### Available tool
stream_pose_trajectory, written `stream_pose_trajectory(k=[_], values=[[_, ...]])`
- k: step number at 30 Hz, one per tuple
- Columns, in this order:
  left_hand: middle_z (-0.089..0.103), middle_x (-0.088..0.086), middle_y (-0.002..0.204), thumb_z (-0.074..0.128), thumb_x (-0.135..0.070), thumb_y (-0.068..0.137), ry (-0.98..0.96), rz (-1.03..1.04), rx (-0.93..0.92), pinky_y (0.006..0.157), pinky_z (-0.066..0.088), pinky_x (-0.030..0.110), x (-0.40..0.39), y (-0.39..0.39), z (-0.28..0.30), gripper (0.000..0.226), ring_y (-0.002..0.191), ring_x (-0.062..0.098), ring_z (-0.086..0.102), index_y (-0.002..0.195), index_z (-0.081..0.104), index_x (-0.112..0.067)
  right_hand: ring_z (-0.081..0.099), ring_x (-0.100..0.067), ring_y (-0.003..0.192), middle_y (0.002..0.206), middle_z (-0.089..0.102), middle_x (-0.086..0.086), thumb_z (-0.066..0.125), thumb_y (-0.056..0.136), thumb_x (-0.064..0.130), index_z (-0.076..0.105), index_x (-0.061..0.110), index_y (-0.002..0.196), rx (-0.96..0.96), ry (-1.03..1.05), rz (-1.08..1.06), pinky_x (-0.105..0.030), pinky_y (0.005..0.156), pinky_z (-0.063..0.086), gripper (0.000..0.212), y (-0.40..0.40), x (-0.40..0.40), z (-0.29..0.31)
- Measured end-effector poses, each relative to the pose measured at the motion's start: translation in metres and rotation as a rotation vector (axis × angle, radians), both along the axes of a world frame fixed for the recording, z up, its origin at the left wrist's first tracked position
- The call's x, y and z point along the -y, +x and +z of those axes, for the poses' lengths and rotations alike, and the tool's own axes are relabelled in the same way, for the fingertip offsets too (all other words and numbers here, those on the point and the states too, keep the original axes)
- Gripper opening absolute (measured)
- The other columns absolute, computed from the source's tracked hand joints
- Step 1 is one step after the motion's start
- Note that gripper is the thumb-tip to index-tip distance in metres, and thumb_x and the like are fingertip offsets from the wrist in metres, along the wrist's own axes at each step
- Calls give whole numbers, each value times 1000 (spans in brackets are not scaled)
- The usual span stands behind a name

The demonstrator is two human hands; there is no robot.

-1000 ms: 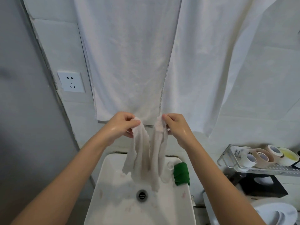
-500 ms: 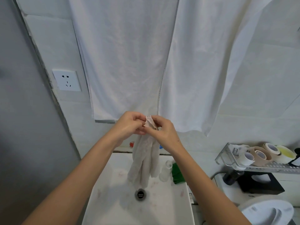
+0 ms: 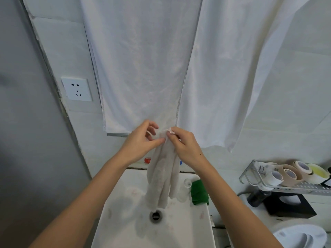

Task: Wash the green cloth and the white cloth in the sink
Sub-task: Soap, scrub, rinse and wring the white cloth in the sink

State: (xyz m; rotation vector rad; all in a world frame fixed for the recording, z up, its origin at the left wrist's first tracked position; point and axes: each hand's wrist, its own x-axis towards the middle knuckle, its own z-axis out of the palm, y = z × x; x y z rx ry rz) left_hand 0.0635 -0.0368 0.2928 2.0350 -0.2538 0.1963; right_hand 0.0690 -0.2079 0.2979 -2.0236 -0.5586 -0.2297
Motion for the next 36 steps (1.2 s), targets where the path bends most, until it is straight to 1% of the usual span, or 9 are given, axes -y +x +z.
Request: stream_pose_trajectory(k=[3, 6, 11, 15, 19, 24, 27, 31, 36], values=[[61, -8, 114, 68, -46, 73, -12, -250, -84, 93, 48, 33, -6, 1, -6, 46, 108, 6, 57, 115, 59, -30, 54, -21, 69, 75, 61, -8, 47, 97, 19, 61, 25, 82, 9, -12, 63, -34, 66, 41, 22, 3, 5, 10], [67, 10, 102, 70, -35, 74, -128, -318, -194, 90, 48, 54, -9, 0, -18, 37, 100, 25, 64, 103, 67, -13, 60, -20, 82, 88, 67, -10, 44, 96, 19, 65, 15, 92, 20, 50, 81, -30, 74, 43, 21, 8, 14, 21], [68, 16, 99, 70, -13, 83, -69, -305, -296, 85, 51, 36, -13, -5, -51, 19, 86, 14, 63, 100, 67, -6, 57, -4, 83, 87, 64, 5, 44, 98, 10, 63, 5, 87, 58, 183, 88, -17, 78, 41, 22, 9, 31, 37], [69, 6, 90, 68, -12, 79, -19, -341, -326, 78, 50, 30, -8, -13, -82, 15, 81, 8, 60, 89, 70, -24, 58, -4, 83, 85, 64, 10, 44, 96, 16, 63, 19, 84, 93, 221, 61, -17, 77, 41, 22, 6, 39, 49], [68, 4, 84, 67, -28, 75, 172, -256, -310, 76, 50, 35, 4, -21, -108, 16, 75, 12, 61, 86, 66, -17, 58, -2, 83, 83, 65, 16, 44, 99, 11, 63, 19, 83, 87, 235, 38, -14, 76, 41, 27, 2, 44, 57], [61, 4, 69, 63, -21, 84, 230, -116, -287, 65, 42, 31, 9, -19, -123, 16, 65, 19, 54, 69, 61, -24, 52, -12, 76, 77, 59, -8, 43, 98, 14, 61, 4, 78, 99, 250, -19, -23, 71, 40, 28, 3, 53, 56], [53, -7, 60, 61, -9, 89, 53, 9, -198, 62, 38, 28, -3, -12, -101, 32, 57, 5, 46, 62, 56, -25, 31, -12, 62, 63, 32, -6, 44, 97, 15, 39, -1, 66, 125, 177, -126, -24, 57, 25, 35, 6, 67, 50], [63, -10, 67, 56, 1, 90, -112, 57, -108, 67, 49, 22, -30, -5, -45, 17, 66, 3, 56, 81, 65, -12, 27, -4, 55, 60, 29, 6, 45, 100, 10, 34, 12, 63, 155, 55, -273, -18, 52, 23, 39, 6, 85, 40], [61, -13, 56, 49, 6, 91, -319, 112, -74, 64, 56, 17, -67, -7, 18, 22, 57, 1, 60, 77, 57, -8, 27, -8, 49, 55, 26, 2, 47, 100, 15, 32, 14, 60, 169, 53, -490, -26, 50, 20, 43, 2, 114, 32]])
